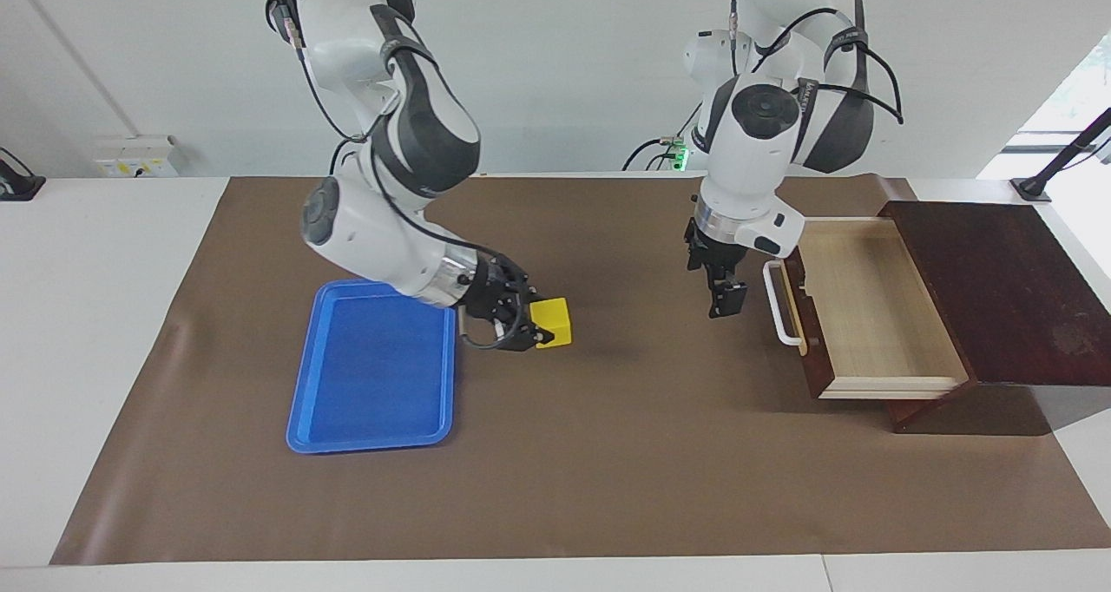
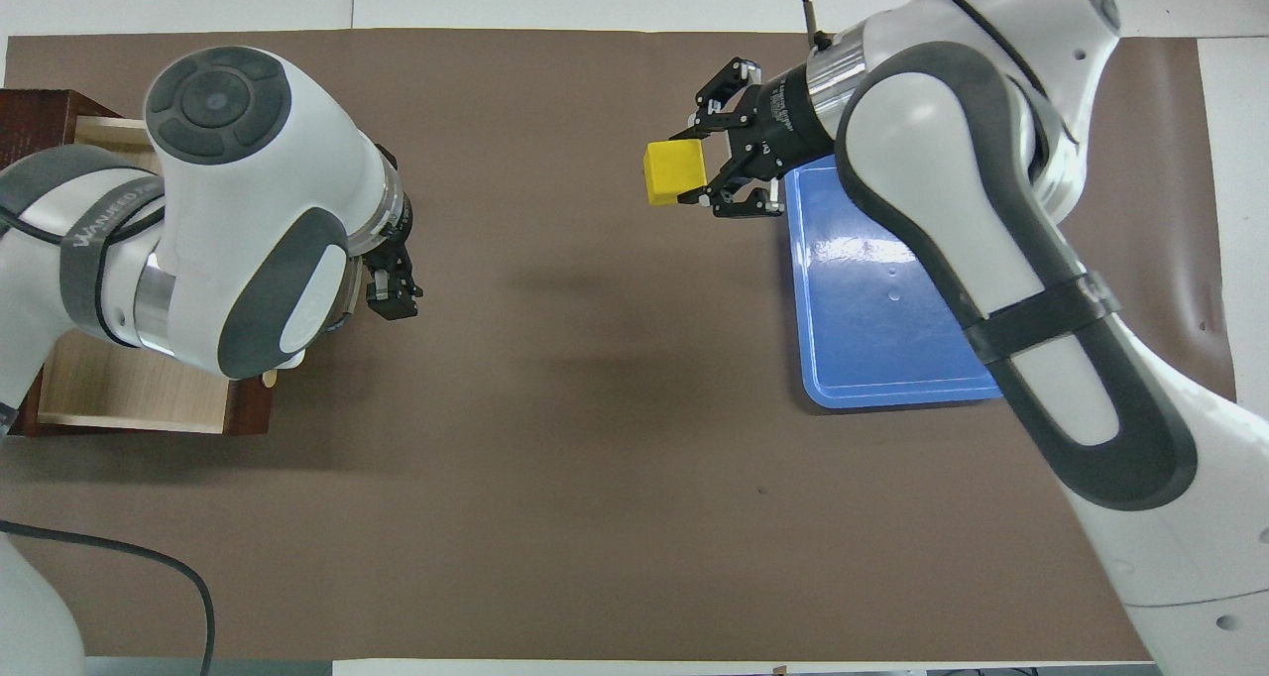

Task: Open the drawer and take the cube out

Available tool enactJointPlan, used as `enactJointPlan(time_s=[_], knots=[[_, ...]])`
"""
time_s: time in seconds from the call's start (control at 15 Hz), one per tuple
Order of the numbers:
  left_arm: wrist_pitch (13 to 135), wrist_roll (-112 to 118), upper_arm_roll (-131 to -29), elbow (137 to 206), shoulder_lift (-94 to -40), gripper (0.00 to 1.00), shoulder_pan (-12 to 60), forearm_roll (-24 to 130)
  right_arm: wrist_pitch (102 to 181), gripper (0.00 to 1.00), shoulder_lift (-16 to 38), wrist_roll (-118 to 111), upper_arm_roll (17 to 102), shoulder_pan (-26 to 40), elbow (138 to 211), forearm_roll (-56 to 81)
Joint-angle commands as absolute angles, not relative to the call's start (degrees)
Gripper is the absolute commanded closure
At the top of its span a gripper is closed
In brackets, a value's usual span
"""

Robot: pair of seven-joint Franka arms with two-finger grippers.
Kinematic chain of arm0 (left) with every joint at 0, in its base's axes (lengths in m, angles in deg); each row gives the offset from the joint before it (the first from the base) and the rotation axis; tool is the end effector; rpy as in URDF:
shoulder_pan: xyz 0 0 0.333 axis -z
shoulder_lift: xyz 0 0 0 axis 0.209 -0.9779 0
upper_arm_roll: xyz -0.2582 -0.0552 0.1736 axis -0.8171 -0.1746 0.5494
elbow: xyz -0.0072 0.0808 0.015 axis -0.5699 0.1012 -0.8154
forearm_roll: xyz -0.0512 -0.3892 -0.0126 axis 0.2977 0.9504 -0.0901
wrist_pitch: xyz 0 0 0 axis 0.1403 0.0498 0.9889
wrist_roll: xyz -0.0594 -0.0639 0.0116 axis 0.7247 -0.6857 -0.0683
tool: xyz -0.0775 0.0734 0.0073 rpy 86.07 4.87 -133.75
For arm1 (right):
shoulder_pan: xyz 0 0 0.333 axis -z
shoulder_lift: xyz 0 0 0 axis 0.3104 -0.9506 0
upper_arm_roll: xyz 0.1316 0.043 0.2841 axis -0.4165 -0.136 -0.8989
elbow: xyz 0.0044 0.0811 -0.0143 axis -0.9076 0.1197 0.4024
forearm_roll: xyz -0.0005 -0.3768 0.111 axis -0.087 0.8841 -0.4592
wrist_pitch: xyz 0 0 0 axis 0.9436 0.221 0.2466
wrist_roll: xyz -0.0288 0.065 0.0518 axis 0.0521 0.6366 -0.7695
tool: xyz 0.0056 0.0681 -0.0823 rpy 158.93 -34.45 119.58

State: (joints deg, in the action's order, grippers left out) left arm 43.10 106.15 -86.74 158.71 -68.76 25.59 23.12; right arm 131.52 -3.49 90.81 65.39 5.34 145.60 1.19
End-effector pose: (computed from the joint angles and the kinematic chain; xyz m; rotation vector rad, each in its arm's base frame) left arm 0.5806 -0.2297 0.4778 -2.1189 -2.2896 -0.0719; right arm 0.6852 0.2201 0.4701 -1.9039 1.7110 0.6875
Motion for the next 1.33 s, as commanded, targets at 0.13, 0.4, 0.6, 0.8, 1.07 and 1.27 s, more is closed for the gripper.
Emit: enactJointPlan(time_s=[0.13,0.4,0.6,0.8,1.07,1.27], knots=[[45.3,89.5,-87.1,166.0,-65.3,0.00,19.4,23.1,129.2,1.00,-0.4,87.8,65.2,13.1,152.7,0.0],[46.3,72.4,-87.1,167.3,-65.0,0.00,12.6,23.1,131.6,1.00,2.1,84.7,67.7,15.4,162.2,0.5],[46.2,65.9,-87.0,167.2,-65.1,0.00,9.2,23.0,132.9,1.00,3.4,80.6,71.6,15.4,168.0,0.5],[47.2,62.8,-86.7,166.0,-65.6,0.00,5.6,22.5,134.2,1.00,5.3,74.7,73.9,15.4,174.1,0.5],[48.5,57.4,-86.8,166.4,-65.5,0.00,-1.9,22.4,137.0,1.00,6.6,69.4,75.0,15.8,179.4,0.3],[50.2,53.8,-86.7,167.0,-65.3,0.00,-5.8,22.4,137.3,1.00,7.0,65.9,75.0,16.5,181.5,0.2]])
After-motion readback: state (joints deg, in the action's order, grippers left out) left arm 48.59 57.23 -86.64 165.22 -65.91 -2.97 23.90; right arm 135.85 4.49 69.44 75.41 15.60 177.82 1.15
